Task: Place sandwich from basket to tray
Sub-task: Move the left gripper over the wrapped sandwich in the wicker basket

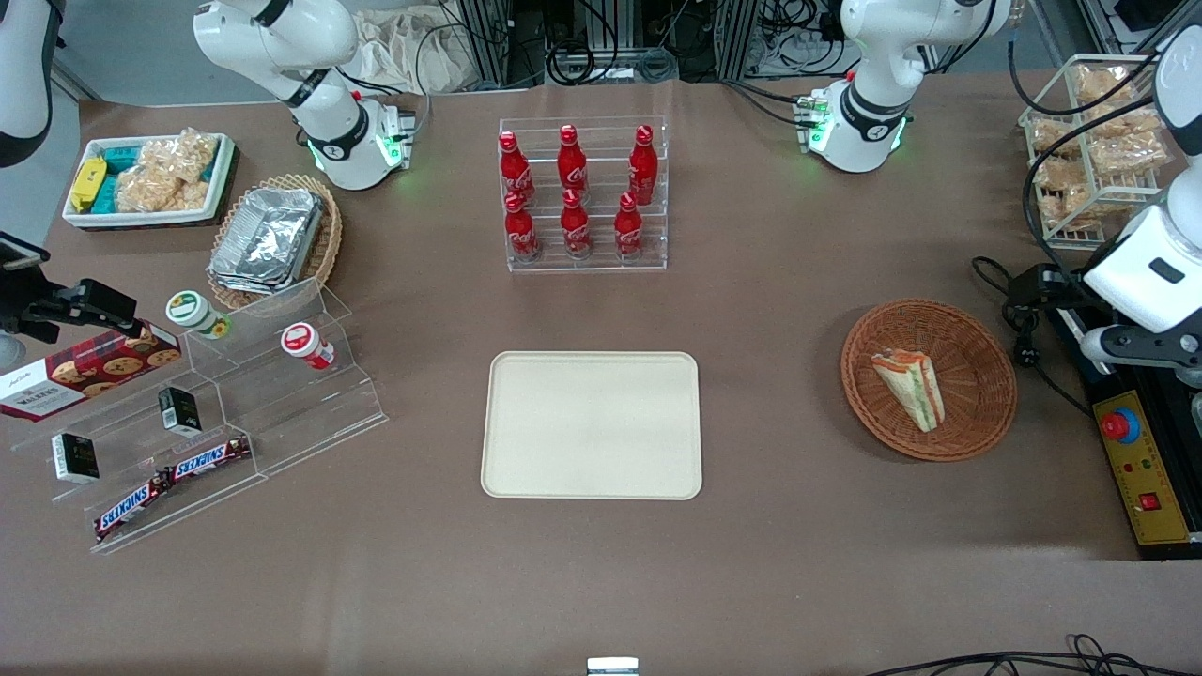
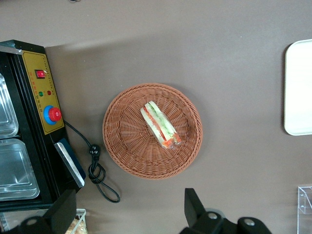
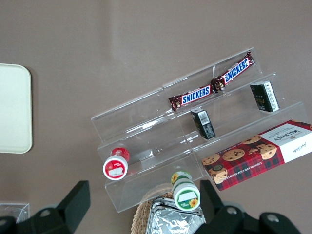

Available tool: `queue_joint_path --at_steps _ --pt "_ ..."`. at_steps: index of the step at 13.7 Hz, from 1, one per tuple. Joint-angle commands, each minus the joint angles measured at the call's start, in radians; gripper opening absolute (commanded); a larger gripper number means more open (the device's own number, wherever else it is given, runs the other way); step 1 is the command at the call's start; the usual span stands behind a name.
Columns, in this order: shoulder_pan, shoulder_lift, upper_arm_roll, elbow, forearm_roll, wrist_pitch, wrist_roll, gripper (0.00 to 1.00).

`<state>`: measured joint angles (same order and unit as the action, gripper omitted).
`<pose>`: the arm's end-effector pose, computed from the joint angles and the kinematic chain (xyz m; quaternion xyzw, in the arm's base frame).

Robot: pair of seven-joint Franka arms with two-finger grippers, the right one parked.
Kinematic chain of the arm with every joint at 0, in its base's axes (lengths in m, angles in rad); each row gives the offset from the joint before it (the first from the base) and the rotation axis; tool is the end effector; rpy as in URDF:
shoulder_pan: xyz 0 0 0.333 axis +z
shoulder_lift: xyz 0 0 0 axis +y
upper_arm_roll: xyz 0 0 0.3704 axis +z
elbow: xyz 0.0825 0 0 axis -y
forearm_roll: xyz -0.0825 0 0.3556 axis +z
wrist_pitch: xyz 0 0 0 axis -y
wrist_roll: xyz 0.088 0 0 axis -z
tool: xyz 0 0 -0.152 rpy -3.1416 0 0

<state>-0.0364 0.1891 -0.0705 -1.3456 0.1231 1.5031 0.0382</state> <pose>0.5852 -0.0387 0.6230 -0.9960 0.0687 0.0137 0.0553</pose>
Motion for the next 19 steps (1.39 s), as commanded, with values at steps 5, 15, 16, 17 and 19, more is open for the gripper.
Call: queue_joint_path --at_steps 5,15,16,17,19 --pt "-0.002 0.010 0.012 -0.013 -0.023 0.005 0.002 0.99" --pt "0.006 0.180 0.011 -0.163 -0.016 0.048 -0.004 0.99" --pt "0.004 0.171 0.017 -0.228 -0.017 0.127 -0.010 0.99" --pt "0.006 0.143 0.018 -0.313 -0.017 0.235 -0.058 0.99" --pt "0.004 0.110 0.053 -0.465 -0.013 0.429 -0.165 0.99"
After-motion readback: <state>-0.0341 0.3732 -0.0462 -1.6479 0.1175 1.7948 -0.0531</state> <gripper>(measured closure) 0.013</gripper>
